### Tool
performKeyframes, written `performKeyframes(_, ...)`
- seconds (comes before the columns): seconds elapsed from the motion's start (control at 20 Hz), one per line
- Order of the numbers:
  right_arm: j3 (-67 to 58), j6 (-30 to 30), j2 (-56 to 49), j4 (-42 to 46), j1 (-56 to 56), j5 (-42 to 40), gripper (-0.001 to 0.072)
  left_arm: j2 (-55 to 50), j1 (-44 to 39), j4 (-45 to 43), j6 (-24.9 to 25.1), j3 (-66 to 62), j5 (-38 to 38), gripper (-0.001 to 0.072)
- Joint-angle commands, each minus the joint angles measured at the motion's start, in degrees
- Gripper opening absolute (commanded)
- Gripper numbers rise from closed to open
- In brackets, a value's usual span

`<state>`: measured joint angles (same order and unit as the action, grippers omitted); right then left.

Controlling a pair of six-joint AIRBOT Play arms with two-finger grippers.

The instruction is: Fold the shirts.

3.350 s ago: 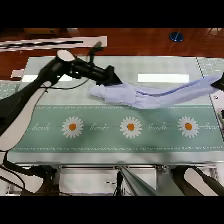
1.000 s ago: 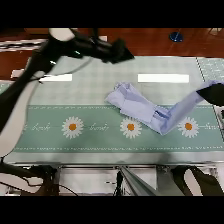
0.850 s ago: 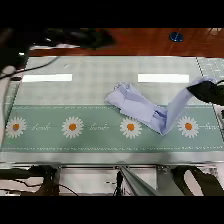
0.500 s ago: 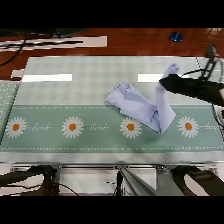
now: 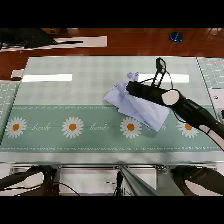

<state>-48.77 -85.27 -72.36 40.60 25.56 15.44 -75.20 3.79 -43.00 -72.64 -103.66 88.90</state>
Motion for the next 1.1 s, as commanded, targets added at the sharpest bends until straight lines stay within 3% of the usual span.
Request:
performKeyframes(0.0, 0.0, -0.1, -2.8, -1.8, 2.8, -4.2, 0.0056, 0.5, 1.6, -3.6, 0.0, 0.0, 1.8, 0.0022)
performKeyframes(0.15, -0.2, 0.1, -3.1, -2.6, 2.8, -3.6, 0.0394, 0.5, 1.6, -3.8, 0.0, 0.0, 1.7, 0.0022)
performKeyframes(0.25, -0.9, 2.8, -2.4, -2.5, 2.7, -2.0, 0.0492, 0.4, 1.6, -3.8, 0.0, 0.0, 1.7, 0.0022)
performKeyframes(0.4, -0.9, 5.6, 2.7, -0.5, -0.6, -0.4, 0.0495, 0.4, 1.6, -5.2, 0.0, 0.1, 1.7, 0.0022)
performKeyframes(0.5, -0.9, 5.6, 8.5, 4.3, -6.9, 4.8, 0.0494, 0.4, 1.6, -8.6, 0.0, 0.1, 1.7, 0.0023)
performKeyframes(0.6, -0.9, 4.5, 15.3, 13.2, -16.6, 14.9, 0.0493, 0.4, 1.6, -12.7, 0.0, 0.1, 1.8, 0.0024)
performKeyframes(0.7, -0.9, 0.2, 21.3, 27.4, -28.4, 29.0, 0.0489, 0.2, 1.6, -16.6, 0.0, 0.1, 1.8, 0.0033)
performKeyframes(0.75, -0.9, -0.6, 23.3, 35.6, -34.6, 38.0, 0.045, -0.2, 1.6, -18.0, 0.0, 0.1, 1.8, 0.0153)
performKeyframes(0.8, -0.8, 0.7, 23.8, 42.6, -39.9, 46.7, 0.0449, -0.7, 1.6, -18.8, 0.0, 0.1, 1.8, 0.0365)
performKeyframes(0.85, -0.1, 4.9, 23.6, 47.8, -45.1, 54.4, 0.0452, -1.4, 1.5, -19.7, -0.1, 0.1, 2.0, 0.0494)
performKeyframes(0.95, 4.3, 9.9, 23.0, 48.9, -53.6, 59.8, 0.05, -3.1, 1.5, -20.1, -0.5, 0.1, 3.7, 0.0499)
performKeyframes(1.05, 11.0, 9.4, 22.7, 36.7, -59.3, 56.1, 0.0566, -4.8, 1.4, -21.0, -2.7, 0.1, 6.2, 0.049)
